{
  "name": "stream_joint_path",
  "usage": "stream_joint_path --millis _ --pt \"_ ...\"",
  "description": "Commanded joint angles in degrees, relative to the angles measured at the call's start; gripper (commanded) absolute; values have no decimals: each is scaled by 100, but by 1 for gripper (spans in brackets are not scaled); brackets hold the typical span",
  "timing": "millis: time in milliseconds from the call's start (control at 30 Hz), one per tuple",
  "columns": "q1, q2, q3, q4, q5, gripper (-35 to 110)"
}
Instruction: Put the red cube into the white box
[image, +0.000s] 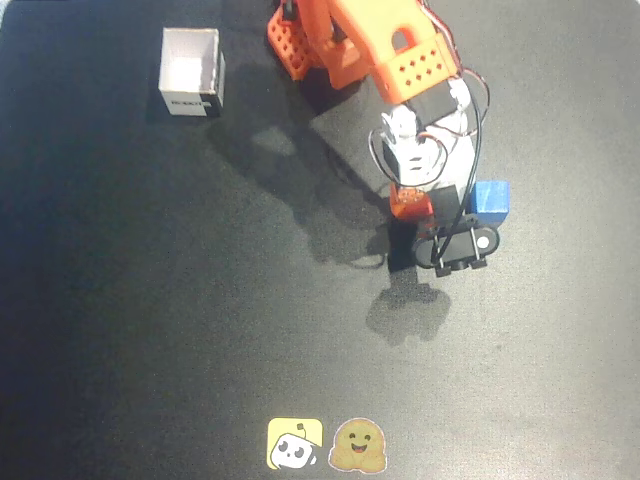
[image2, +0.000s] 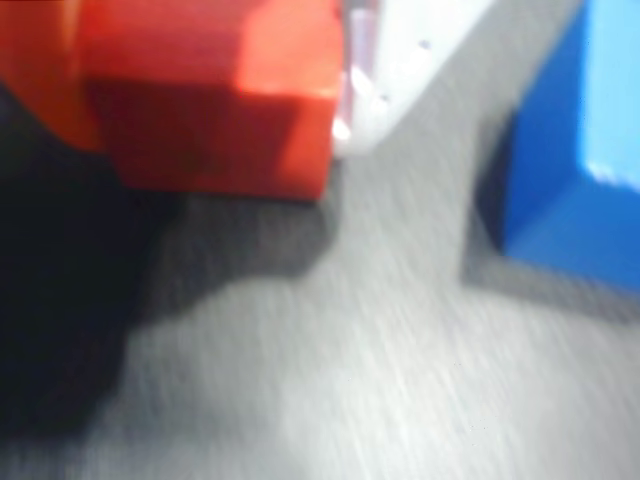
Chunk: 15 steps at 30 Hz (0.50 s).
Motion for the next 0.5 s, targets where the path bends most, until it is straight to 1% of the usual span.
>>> stream_joint_path --millis 0,333,467 --pt "176 334 -510 483 -202 1" --pt "800 1345 -501 1081 -1002 1" --pt "1230 1661 -554 1248 -1591 0"
